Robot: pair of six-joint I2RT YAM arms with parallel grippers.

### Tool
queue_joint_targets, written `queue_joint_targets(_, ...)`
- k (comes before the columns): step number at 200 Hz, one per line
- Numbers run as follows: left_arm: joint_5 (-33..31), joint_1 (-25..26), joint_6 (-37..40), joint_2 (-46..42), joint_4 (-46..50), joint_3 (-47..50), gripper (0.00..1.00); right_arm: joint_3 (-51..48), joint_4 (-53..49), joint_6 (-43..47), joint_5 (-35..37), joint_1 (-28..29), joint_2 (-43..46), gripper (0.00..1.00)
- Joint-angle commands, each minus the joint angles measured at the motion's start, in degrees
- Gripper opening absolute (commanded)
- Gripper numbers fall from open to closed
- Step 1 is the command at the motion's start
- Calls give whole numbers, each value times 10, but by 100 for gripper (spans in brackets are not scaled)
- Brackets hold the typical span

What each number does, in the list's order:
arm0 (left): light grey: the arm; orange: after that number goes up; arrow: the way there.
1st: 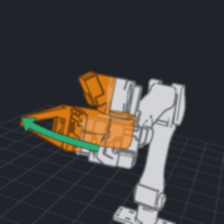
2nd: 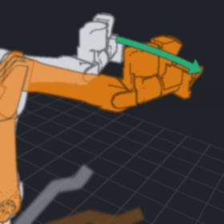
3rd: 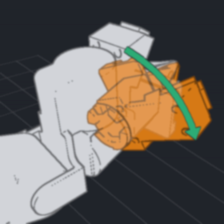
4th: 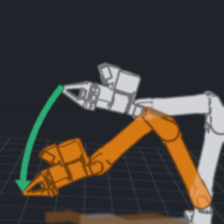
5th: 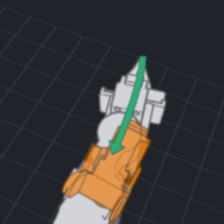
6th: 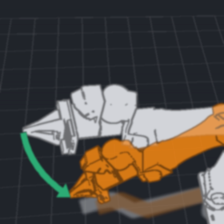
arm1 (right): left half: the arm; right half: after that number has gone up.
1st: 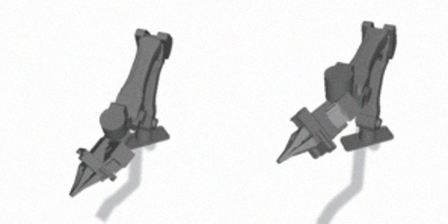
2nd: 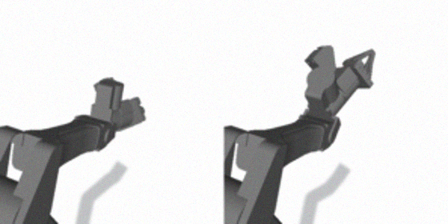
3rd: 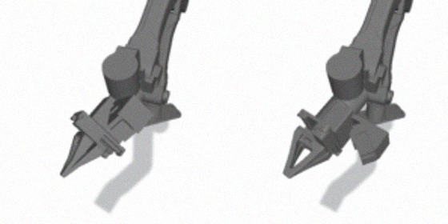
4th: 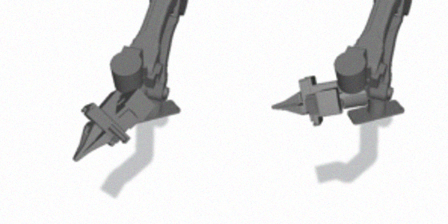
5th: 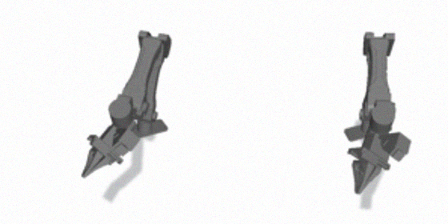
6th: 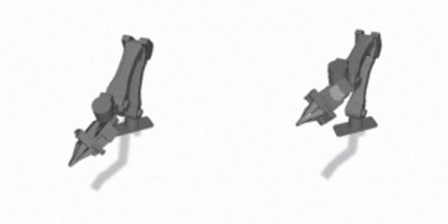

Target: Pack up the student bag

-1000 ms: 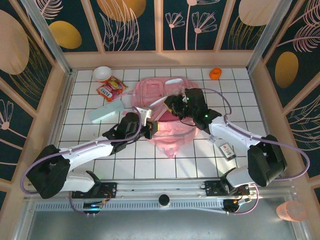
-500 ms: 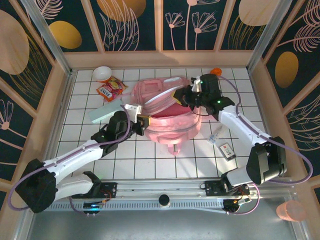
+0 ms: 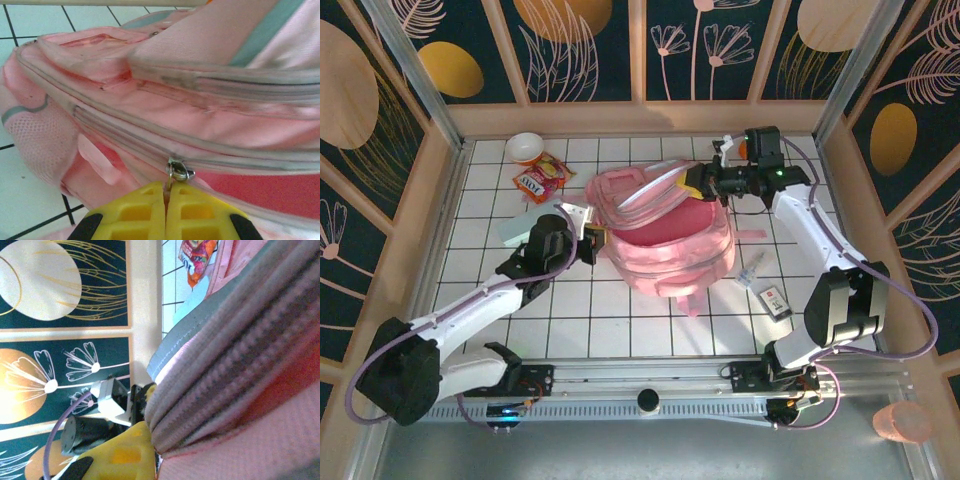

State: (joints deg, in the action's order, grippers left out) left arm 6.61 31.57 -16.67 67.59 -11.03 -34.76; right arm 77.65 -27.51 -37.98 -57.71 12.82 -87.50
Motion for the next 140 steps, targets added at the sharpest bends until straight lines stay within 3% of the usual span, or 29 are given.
queue_joint_targets(1, -68, -44, 26, 27, 24, 5, 0, 57, 4, 48, -80, -29, 18, 0)
queue_joint_targets(66, -75, -110, 31, 133, -26, -26, 0, 71, -18, 41, -95, -41, 32, 0)
queue_joint_targets(111, -69, -129, 10, 209, -46, -91, 0, 0, 105, -60, -46, -39, 78, 0)
queue_joint_targets(140, -39, -129, 3, 201, -38, -125, 27, -78, 224, -135, 46, -30, 109, 0)
